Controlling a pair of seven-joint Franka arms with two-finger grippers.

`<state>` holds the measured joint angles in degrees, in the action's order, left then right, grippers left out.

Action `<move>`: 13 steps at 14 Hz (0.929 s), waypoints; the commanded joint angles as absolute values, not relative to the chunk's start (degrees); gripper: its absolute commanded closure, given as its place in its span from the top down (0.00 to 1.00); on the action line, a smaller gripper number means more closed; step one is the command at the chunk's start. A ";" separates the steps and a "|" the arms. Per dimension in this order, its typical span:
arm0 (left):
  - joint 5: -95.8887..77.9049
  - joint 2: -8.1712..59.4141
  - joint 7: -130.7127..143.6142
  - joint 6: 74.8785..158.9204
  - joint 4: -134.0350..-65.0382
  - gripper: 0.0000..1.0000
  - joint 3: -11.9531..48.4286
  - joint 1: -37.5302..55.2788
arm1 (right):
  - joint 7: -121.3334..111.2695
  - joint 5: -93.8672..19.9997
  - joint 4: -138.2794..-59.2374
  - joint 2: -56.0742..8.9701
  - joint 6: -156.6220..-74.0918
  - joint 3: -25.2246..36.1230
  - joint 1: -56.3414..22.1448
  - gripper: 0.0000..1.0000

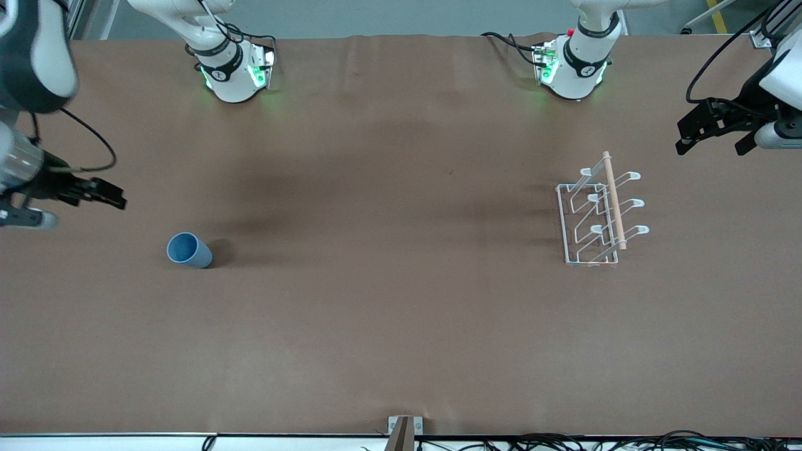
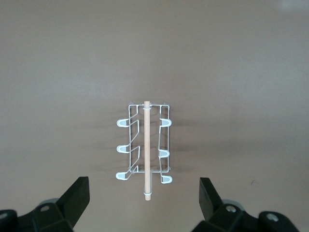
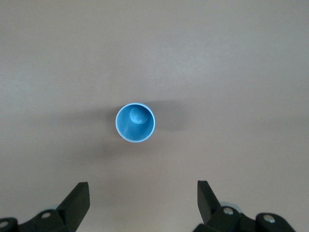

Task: Hang cup on cup holder
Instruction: 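Reach the right gripper to the blue cup and grasp its rim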

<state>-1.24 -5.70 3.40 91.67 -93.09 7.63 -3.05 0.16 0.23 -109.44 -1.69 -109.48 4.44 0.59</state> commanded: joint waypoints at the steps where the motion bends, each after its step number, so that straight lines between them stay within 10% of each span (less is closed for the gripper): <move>1: -1.67 -4.83 2.29 90.35 -91.49 1.00 7.73 -3.34 | -0.35 -0.35 -120.73 -0.08 -119.94 4.31 0.70 0.98; 13: -1.76 -4.48 2.37 89.21 -91.41 1.00 7.73 -3.25 | -2.02 -0.44 -121.91 -15.98 -136.85 4.22 1.14 0.97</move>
<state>-1.24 -5.33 3.40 90.34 -93.09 7.64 -3.04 -1.41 0.23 -124.44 -13.58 -136.58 4.40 0.57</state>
